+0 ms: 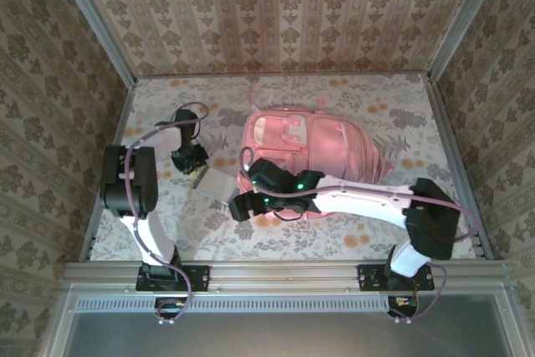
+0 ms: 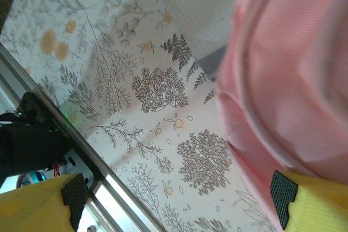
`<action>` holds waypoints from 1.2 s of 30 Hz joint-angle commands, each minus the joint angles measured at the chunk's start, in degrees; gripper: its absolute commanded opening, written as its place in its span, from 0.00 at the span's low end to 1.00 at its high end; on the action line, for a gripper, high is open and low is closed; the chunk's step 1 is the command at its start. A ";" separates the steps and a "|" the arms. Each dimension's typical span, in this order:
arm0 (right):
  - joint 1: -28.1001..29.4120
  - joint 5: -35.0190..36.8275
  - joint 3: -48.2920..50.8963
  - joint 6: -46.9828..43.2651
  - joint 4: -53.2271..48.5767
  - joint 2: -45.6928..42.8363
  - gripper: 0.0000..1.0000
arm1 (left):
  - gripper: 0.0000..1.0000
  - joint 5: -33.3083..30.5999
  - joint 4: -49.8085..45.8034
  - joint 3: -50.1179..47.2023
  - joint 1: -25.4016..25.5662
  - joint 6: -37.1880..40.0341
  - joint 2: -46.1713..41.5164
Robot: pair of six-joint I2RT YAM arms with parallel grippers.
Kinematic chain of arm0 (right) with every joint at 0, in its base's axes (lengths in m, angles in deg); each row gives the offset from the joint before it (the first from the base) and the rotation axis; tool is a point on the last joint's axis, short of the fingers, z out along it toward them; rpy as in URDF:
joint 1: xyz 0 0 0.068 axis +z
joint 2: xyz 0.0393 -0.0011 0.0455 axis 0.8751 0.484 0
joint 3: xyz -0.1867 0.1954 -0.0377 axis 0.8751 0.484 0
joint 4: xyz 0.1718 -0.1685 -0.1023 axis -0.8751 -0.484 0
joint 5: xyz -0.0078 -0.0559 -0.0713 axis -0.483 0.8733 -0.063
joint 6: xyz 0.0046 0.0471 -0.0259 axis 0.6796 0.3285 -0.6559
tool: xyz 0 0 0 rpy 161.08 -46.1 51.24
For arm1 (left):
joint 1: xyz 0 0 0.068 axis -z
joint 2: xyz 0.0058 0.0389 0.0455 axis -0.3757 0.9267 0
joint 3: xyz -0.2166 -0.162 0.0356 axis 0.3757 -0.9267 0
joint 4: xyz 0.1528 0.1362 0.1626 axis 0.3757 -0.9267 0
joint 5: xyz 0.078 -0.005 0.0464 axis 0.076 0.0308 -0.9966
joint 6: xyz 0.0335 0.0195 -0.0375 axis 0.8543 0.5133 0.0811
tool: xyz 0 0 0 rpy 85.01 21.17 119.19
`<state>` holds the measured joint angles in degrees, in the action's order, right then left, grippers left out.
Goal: Pack the student bag
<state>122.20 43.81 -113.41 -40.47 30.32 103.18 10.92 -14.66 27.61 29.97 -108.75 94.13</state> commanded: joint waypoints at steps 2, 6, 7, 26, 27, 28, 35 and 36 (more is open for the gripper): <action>0.38 -0.15 -5.50 3.84 0.37 8.68 0.89 | 0.27 1.99 0.17 -8.92 -2.04 -8.93 -6.08; 0.20 7.07 -9.35 4.79 -3.77 16.03 0.87 | 0.29 2.42 0.57 -11.12 -1.58 -8.93 -8.57; 0.10 7.04 -9.49 5.65 -3.25 17.03 0.87 | 0.31 1.66 0.25 -11.13 -1.64 -8.65 -9.01; -13.62 25.79 -12.35 -3.26 -12.11 15.31 0.85 | 0.64 -3.89 0.06 -13.32 -2.29 -9.78 -15.31; -13.31 23.64 -12.10 -4.20 -11.63 13.83 0.85 | 0.64 -3.36 0.44 -13.33 -2.28 -9.84 -15.09; -12.72 21.22 -11.60 -4.93 -10.14 12.09 0.85 | 0.64 -3.05 0.78 -13.43 -2.19 -9.94 -15.02; -9.10 0.48 -12.97 -4.23 -4.27 10.33 0.82 | 0.64 -1.86 2.63 -15.82 -1.60 -10.66 -15.97; -9.16 -2.05 -13.91 -3.19 -4.14 11.95 0.81 | 0.64 -1.47 3.20 -16.45 -1.67 -10.78 -16.22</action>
<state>110.46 55.31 -125.28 -44.46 23.72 113.67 8.28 -11.64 12.97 27.83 -118.21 79.26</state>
